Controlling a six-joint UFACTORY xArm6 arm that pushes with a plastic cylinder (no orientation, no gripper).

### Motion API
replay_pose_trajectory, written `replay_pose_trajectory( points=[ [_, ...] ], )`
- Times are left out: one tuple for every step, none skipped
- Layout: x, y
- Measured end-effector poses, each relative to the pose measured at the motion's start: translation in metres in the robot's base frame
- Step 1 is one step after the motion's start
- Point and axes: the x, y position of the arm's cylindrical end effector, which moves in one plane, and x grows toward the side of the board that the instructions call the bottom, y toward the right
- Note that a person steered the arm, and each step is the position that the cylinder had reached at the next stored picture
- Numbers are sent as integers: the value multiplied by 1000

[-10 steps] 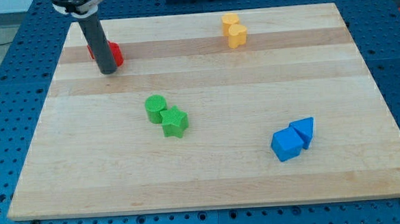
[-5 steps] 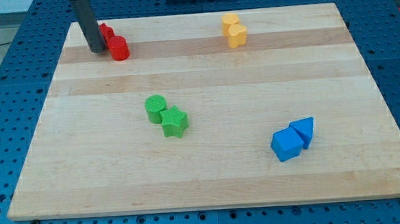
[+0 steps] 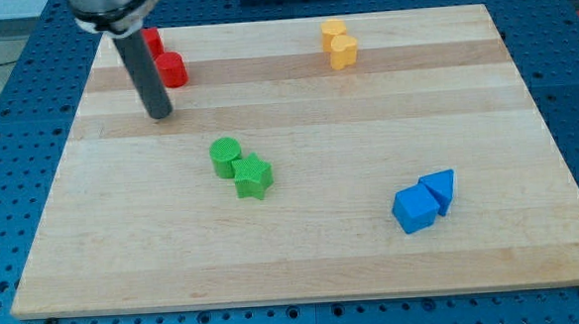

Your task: Push the red circle and the red star to the top left

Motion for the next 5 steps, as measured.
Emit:
replay_pose_trajectory(
  points=[
    [-19,8],
    [-20,8],
    [-20,6],
    [-25,-3],
    [-37,-17]
  ],
)
